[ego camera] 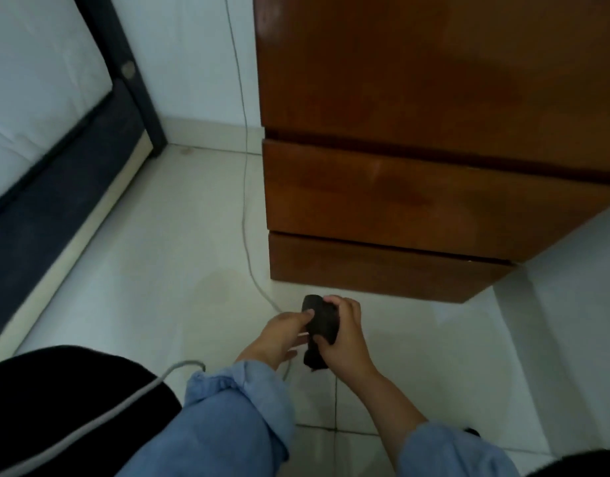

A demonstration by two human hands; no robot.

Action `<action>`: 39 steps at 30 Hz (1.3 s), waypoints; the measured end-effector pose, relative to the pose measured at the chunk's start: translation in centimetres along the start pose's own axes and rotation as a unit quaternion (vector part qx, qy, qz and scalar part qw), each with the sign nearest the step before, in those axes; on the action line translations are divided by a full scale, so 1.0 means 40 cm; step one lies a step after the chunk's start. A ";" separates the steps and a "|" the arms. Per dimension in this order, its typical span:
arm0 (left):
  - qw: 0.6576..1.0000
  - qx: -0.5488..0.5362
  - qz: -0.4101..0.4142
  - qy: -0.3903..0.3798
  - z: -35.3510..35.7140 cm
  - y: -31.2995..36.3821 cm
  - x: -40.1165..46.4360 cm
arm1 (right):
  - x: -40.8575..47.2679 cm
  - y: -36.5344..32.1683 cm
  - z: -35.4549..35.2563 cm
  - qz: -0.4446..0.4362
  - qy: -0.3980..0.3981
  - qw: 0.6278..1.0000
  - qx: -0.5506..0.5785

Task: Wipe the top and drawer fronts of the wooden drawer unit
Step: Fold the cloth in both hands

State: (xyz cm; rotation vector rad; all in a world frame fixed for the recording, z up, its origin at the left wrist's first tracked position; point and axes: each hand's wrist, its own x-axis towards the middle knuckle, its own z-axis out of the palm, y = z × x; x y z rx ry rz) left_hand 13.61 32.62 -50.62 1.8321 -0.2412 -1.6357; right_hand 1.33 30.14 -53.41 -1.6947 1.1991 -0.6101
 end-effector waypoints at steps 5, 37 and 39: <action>0.994 0.004 0.108 0.013 0.059 0.078 -0.084 | -0.008 -0.083 -0.112 0.087 0.103 0.985 0.105; 0.800 0.187 0.554 0.131 0.574 0.952 -0.566 | 0.288 -0.770 -1.044 -0.054 0.303 0.947 -0.089; 0.746 0.230 0.578 0.238 0.555 0.928 -0.558 | 0.281 -0.755 -1.053 -0.052 0.331 0.931 -0.146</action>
